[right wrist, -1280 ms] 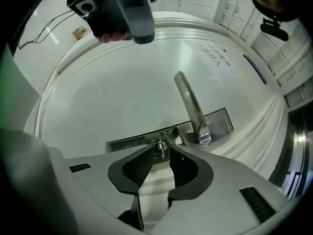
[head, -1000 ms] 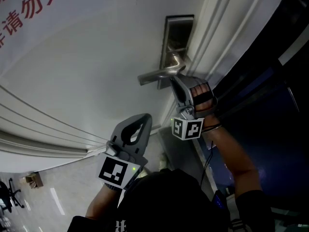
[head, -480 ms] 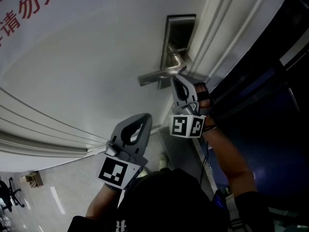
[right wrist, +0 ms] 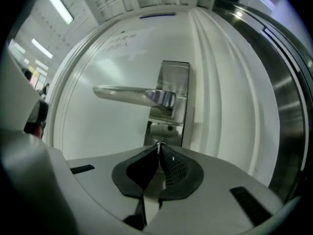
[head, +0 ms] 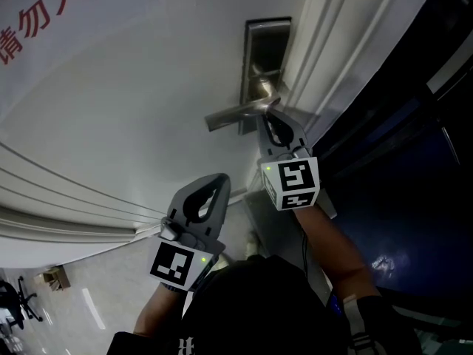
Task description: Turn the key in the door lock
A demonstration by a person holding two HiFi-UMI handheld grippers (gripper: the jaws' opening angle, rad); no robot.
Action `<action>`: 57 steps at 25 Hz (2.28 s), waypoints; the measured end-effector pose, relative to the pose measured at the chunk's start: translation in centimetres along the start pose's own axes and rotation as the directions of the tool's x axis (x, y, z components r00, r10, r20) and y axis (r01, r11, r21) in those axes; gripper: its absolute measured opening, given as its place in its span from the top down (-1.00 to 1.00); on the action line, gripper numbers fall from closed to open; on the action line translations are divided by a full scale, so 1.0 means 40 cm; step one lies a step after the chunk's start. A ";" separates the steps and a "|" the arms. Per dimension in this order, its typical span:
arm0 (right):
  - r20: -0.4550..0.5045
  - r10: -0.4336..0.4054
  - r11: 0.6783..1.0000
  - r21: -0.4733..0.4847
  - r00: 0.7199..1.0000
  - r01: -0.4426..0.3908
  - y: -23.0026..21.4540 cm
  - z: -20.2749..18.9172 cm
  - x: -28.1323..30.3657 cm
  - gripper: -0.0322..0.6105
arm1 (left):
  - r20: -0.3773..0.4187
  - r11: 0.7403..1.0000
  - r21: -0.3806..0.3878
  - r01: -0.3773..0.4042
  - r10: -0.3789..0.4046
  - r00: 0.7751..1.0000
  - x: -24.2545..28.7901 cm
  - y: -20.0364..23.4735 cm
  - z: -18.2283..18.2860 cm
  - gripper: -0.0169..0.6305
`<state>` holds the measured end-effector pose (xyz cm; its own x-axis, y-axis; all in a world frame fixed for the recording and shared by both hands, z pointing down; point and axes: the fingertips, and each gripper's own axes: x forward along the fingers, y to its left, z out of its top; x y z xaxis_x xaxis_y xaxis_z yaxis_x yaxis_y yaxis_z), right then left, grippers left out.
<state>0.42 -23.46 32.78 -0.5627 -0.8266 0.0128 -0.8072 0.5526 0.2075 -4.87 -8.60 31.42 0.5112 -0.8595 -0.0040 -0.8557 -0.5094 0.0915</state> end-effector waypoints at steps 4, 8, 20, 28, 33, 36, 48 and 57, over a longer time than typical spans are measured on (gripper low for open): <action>0.015 0.042 0.931 0.362 0.999 -0.044 -0.012 -0.010 -0.001 0.83 | 0.002 1.000 0.002 0.000 0.000 1.000 -0.002 0.000 0.002 0.93; 0.041 0.079 0.755 0.650 0.996 -0.086 -0.019 -0.018 -0.002 0.83 | 0.000 1.000 0.004 0.000 0.000 1.000 -0.004 0.000 0.002 0.93; 0.097 0.116 0.203 0.972 0.989 -0.119 -0.034 -0.051 -0.008 0.83 | -0.001 1.000 0.004 0.004 -0.004 1.000 -0.008 -0.002 0.000 0.92; 0.227 0.126 -0.154 0.966 0.966 -0.207 -0.027 -0.050 0.001 0.83 | -0.003 1.000 0.006 0.013 -0.013 1.000 -0.006 -0.006 -0.001 0.92; 0.320 0.088 -0.355 0.895 0.943 -0.271 -0.022 -0.053 0.004 0.83 | -0.008 1.000 0.010 0.018 -0.018 1.000 -0.004 -0.008 0.001 0.92; 0.368 0.076 -0.423 0.853 0.927 -0.305 -0.022 -0.053 0.004 0.82 | -0.011 1.000 0.012 0.021 -0.020 1.000 -0.002 -0.011 0.001 0.92; 0.443 0.053 -0.394 0.833 0.895 -0.389 -0.022 -0.054 -0.014 0.72 | -0.008 0.999 0.012 0.030 -0.030 1.000 0.002 -0.016 0.003 0.92; 0.364 0.026 -0.324 0.884 0.931 -0.337 -0.060 -0.094 -0.073 0.70 | -0.010 0.999 0.005 0.049 -0.049 0.999 0.005 -0.029 -0.004 0.93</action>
<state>4.66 -22.77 35.92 -0.6101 -0.7161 -0.3391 0.2933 0.1934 -0.9363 -3.76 -8.17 31.46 0.5529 -0.8333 0.0016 -0.8302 -0.5507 0.0864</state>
